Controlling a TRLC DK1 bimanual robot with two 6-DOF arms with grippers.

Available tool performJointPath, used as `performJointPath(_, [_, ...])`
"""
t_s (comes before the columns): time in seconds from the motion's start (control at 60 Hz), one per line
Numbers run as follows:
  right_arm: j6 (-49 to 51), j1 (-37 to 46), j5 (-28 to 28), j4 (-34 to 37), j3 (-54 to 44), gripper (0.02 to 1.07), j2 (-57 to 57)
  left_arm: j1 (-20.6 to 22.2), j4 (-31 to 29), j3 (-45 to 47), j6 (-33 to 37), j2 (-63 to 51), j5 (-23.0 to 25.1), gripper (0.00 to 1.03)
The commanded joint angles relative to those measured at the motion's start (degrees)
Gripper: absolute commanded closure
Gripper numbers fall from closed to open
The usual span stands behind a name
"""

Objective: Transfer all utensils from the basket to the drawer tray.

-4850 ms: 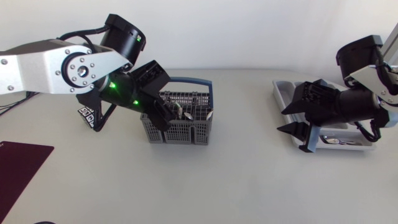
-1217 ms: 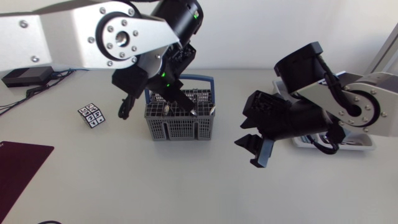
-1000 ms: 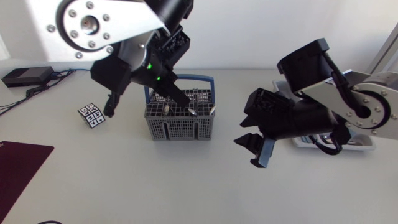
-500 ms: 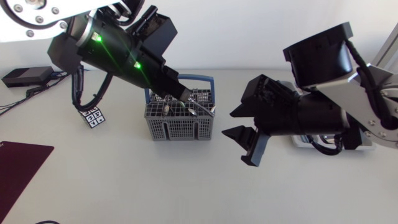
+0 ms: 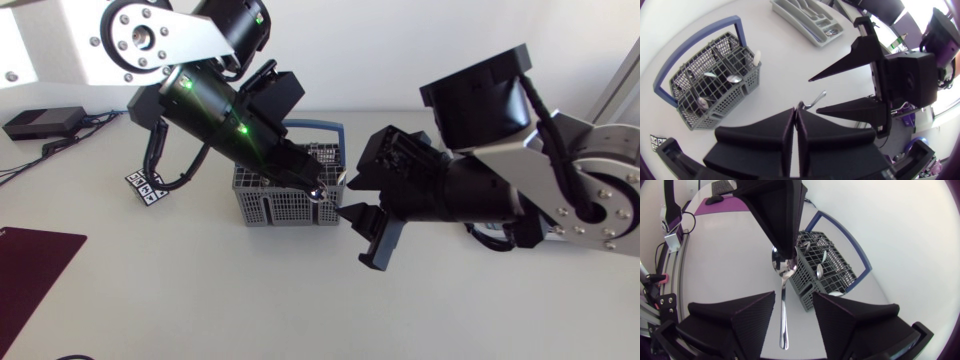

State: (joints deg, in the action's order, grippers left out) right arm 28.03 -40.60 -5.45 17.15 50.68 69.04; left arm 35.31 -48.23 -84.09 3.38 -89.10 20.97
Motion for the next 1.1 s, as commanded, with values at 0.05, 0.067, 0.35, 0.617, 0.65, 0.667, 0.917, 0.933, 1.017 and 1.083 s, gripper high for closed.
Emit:
performJointPath(0.05, [-1.49,-1.32,1.41,-1.59,0.04,0.66,2.24,0.11,-1.34,-2.04,-1.09,-1.34,2.14,1.00])
performJointPath(0.067, [-1.40,-1.32,1.41,-1.68,0.04,0.67,2.51,0.11,-1.43,-2.13,-1.09,-1.43,2.41,1.00])
performJointPath(0.35, [-1.22,-1.68,1.32,-1.50,0.21,0.90,3.47,0.11,-1.87,-2.39,-1.00,-1.69,3.11,1.00])
performJointPath(0.617, [-0.96,-1.59,0.44,-0.36,-0.14,1.02,3.12,-0.07,-2.05,-2.48,-1.00,-1.69,3.73,0.92])
performJointPath(0.65, [-0.96,-1.59,0.36,0.08,-0.14,1.01,3.04,-0.15,-2.13,-2.57,-1.00,-1.60,4.08,0.91])
performJointPath(0.667, [-0.87,-1.59,0.27,0.17,-0.23,1.02,3.04,-0.15,-2.13,-2.65,-1.00,-1.52,4.25,0.90])
performJointPath(0.917, [-0.79,-1.06,-1.93,2.01,-0.93,1.02,2.51,-1.38,-2.13,-3.80,-1.09,-0.20,4.69,0.57])
performJointPath(0.933, [-0.79,-1.06,-2.02,2.10,-1.10,1.02,2.33,-1.47,-2.13,-3.88,-1.09,-0.02,4.69,0.56])
performJointPath(1.017, [0.18,-0.53,-2.90,2.63,-1.98,1.01,1.80,-2.79,-1.96,-4.41,-1.18,0.86,4.78,0.47])
performJointPath(1.083, [0.80,0.26,-4.04,3.33,-2.60,1.02,1.28,-3.85,-1.34,-4.50,-1.53,1.38,4.69,0.44])
